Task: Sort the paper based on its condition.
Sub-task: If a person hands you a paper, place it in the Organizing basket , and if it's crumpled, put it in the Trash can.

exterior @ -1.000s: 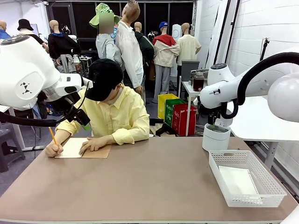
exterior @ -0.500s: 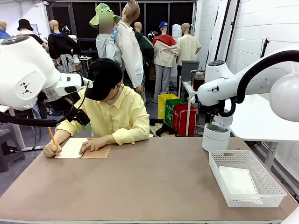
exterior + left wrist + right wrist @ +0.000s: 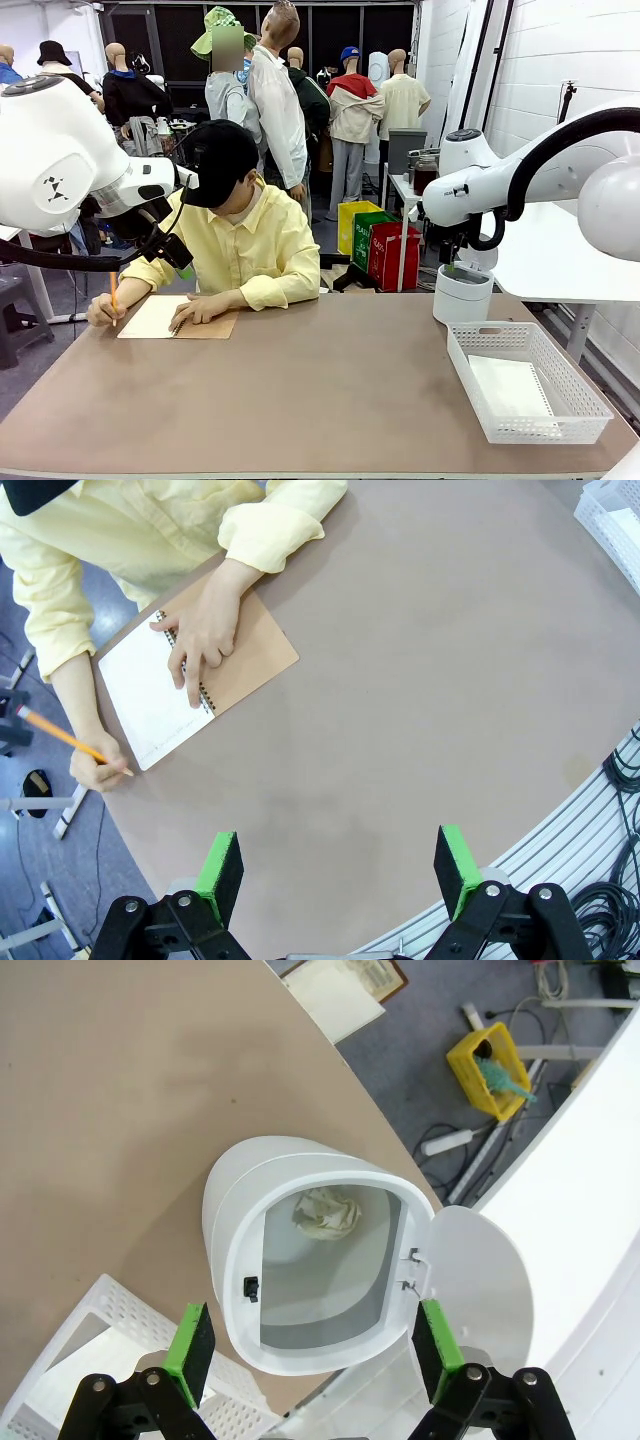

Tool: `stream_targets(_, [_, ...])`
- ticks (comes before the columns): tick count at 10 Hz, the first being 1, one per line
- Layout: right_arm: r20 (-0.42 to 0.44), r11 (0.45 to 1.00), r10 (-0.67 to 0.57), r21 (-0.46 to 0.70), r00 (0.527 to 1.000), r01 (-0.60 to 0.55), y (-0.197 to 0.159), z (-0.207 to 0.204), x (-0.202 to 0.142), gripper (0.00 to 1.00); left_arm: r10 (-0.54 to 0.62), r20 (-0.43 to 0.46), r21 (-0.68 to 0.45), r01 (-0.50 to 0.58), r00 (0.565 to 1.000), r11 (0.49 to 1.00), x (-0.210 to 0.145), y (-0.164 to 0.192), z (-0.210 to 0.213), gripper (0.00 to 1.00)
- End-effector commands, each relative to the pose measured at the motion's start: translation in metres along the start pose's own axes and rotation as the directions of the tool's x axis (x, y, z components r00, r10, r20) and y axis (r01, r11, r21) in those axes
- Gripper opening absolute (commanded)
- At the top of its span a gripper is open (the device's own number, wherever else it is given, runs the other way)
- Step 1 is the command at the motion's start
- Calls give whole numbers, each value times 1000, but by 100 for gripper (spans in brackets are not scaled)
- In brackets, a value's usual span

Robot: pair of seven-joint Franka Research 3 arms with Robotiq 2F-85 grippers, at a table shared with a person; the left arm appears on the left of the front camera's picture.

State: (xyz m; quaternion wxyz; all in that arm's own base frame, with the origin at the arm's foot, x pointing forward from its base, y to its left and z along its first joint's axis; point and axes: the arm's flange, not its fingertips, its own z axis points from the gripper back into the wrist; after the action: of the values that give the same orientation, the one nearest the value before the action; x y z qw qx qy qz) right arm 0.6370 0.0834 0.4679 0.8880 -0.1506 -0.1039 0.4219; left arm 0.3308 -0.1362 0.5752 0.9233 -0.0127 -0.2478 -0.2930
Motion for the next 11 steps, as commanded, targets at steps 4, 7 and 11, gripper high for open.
stream_targets(4, [2, 1000, 3, -5, 1000, -3, 0, -1, 1, 100, 1, 9, -4, -1, 1000, 1000, -1, 1, -1, 100])
stream_targets(7, [69, 998, 23, 58, 997, -27, 12, 19, 11, 100, 1, 9, -4, -1, 1000, 1000, -1, 1, -1, 100])
stream_targets(11, [160, 978, 111, 159, 981, -137, 58, 65, 24, 100, 1, 9, -4, -1, 1000, 1000, -1, 1, -1, 100])
